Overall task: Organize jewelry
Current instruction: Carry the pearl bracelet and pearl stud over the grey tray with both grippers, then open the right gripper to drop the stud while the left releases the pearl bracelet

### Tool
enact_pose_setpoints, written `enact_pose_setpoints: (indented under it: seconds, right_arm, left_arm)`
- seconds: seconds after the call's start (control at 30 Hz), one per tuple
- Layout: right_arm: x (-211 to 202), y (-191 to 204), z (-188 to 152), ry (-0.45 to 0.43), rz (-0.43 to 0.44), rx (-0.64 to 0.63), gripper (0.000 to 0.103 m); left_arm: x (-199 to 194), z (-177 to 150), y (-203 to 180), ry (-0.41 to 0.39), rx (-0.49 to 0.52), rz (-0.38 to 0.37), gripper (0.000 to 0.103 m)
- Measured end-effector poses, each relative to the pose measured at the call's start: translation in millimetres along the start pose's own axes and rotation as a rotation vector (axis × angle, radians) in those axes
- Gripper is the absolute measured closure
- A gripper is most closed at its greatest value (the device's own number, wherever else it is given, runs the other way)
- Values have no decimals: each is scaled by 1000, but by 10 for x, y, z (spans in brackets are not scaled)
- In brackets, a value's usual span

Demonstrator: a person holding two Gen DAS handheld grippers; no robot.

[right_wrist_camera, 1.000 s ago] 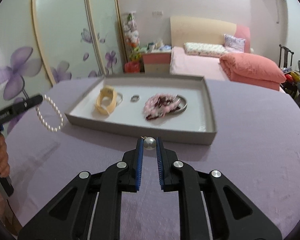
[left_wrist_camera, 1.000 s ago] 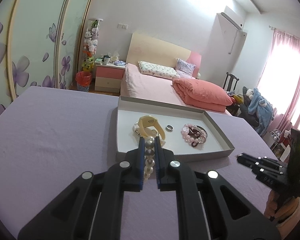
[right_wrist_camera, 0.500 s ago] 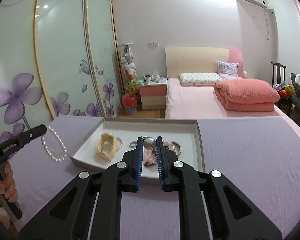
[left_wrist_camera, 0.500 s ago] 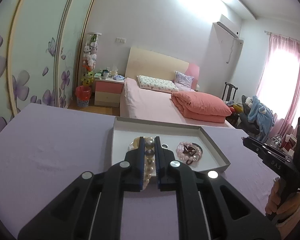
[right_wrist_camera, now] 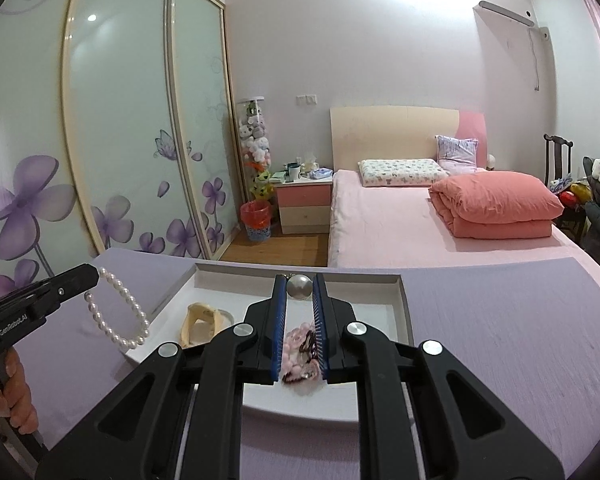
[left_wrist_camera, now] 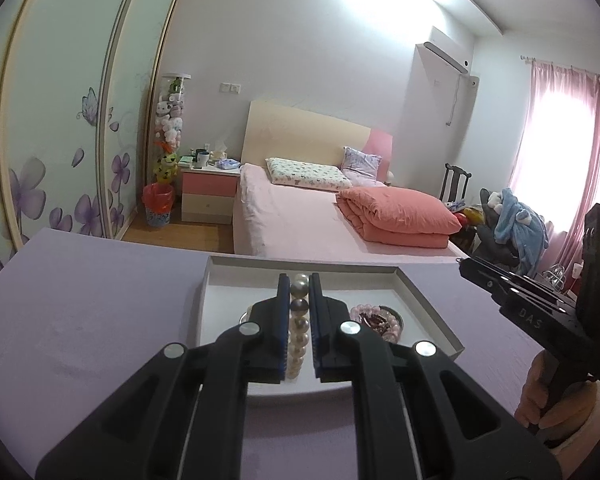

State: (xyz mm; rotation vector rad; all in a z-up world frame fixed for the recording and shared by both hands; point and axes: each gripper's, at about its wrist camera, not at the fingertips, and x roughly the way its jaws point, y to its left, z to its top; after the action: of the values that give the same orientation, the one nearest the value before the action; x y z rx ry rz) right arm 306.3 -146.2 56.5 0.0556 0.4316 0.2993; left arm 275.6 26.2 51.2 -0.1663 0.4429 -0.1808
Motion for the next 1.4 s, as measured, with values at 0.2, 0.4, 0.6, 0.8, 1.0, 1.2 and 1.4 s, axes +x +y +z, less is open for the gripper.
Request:
enact_pose_setpoints:
  seconds: [0.2,0.4,0.6,0.8,1.0,1.2,1.4]
  right_arm:
    - [183,-26,-7,5,-2,17,89]
    - [395,-112,-92,39,3,45,89]
    - [616,-158,-209,98,15,72,89]
    - [761,-137,-289,144,37,74,89]
    - [749,-102,-300,150,50,62,64]
    - [735,-120,-282,146,51,74,64]
    - [755,-117,-293,151,52,63,64]
  left_arm:
    - [219,26,-17,6,-5,-1,93]
    - [479,33,22,19,-13,-3,93]
    - [709,-21,33,49,-26,-12,93]
    - [859,-43,29,68,-27,-34,93]
    - [909,-51,-9,71,-22,-51,93]
    - [940,-68,-66,75,-23,-59,93]
    - [995,-78,-136,80,-23,-80,93]
